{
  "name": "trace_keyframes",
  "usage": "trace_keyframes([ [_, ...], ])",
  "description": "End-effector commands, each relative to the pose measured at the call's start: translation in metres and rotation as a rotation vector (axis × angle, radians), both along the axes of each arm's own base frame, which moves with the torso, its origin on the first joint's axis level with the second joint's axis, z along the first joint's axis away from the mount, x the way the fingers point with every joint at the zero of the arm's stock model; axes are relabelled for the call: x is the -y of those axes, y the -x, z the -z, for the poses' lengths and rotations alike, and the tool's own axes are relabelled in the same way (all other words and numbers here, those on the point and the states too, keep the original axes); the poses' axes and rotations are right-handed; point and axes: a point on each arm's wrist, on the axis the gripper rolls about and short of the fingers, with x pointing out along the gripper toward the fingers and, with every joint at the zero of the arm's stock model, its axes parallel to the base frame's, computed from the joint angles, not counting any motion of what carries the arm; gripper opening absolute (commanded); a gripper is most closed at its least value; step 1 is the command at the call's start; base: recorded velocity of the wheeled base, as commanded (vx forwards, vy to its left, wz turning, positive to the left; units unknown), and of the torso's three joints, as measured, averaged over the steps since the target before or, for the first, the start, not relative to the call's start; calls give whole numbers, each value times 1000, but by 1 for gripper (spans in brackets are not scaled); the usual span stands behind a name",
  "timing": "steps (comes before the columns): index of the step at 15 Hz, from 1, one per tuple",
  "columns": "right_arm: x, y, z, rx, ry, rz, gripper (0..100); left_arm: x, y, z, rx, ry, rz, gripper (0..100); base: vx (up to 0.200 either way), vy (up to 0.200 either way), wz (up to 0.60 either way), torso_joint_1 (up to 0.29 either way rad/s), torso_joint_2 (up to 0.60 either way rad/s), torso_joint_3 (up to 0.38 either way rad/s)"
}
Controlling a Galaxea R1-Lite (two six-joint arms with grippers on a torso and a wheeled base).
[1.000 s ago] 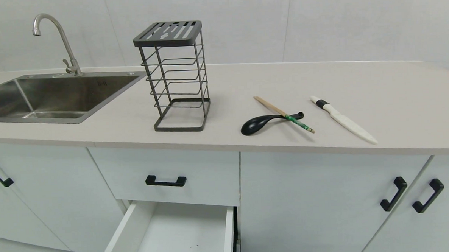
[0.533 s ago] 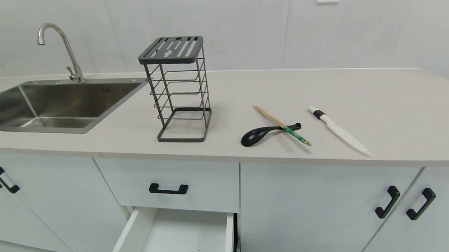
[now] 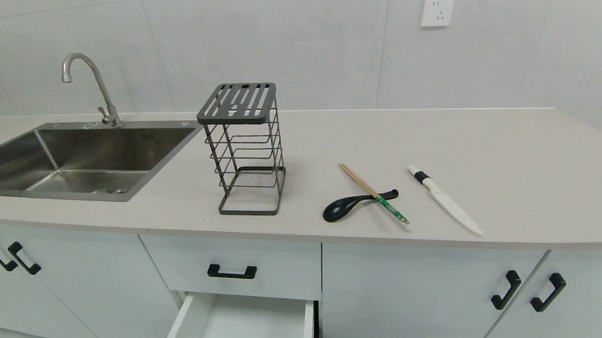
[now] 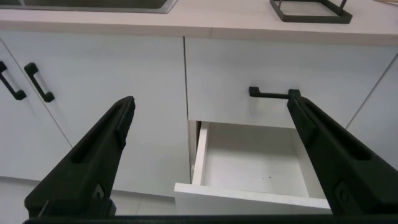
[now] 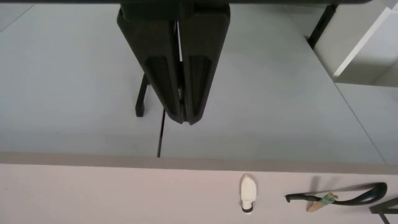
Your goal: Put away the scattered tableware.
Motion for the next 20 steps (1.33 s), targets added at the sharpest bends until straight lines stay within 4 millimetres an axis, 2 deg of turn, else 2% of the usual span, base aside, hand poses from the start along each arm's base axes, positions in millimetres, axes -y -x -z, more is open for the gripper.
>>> trace_keyframes([
  [1, 0, 0, 0, 0, 1, 1, 0, 0, 0, 0, -2, -2, 0, 100, 0, 0, 0, 61, -66, -27],
  [17, 0, 0, 0, 0, 2, 10, 0, 0, 0, 0, -2, 0, 0, 100, 0, 0, 37, 1, 0, 0],
  [20, 0, 0, 0, 0, 2, 10, 0, 0, 0, 0, -2, 0, 1, 100, 0, 0, 0, 178, -329, -162],
])
